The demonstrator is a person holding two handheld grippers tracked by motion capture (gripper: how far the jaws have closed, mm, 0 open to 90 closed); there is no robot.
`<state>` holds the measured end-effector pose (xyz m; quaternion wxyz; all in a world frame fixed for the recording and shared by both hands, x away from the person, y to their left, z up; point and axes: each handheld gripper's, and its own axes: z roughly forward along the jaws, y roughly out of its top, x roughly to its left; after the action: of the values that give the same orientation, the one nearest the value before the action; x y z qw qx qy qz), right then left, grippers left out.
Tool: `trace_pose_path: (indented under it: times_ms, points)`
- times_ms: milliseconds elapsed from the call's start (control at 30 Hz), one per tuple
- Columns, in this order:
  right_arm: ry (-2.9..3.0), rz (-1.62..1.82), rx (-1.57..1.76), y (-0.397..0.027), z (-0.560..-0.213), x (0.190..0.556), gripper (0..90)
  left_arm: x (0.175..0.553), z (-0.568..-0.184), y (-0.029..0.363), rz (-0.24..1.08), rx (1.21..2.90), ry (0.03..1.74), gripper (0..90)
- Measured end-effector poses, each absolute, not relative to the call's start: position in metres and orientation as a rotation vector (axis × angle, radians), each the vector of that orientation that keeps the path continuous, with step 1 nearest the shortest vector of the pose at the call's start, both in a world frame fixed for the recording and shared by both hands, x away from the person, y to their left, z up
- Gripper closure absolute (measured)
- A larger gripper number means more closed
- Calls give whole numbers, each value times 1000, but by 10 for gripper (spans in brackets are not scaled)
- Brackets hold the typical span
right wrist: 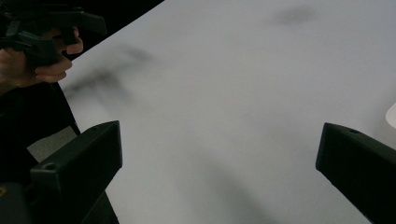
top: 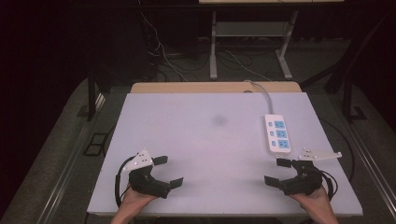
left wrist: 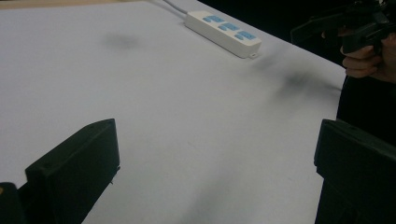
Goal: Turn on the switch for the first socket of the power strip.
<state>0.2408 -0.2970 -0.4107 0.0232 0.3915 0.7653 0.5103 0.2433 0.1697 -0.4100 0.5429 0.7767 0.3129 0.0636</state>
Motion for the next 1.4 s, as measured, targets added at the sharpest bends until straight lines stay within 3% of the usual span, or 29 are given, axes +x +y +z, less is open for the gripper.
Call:
trace_pose_path:
  times_ms: [1400]
  points:
    - [2474,1458,1246,-301,-402,248,2,245,-416,166,133,1897,740,0]
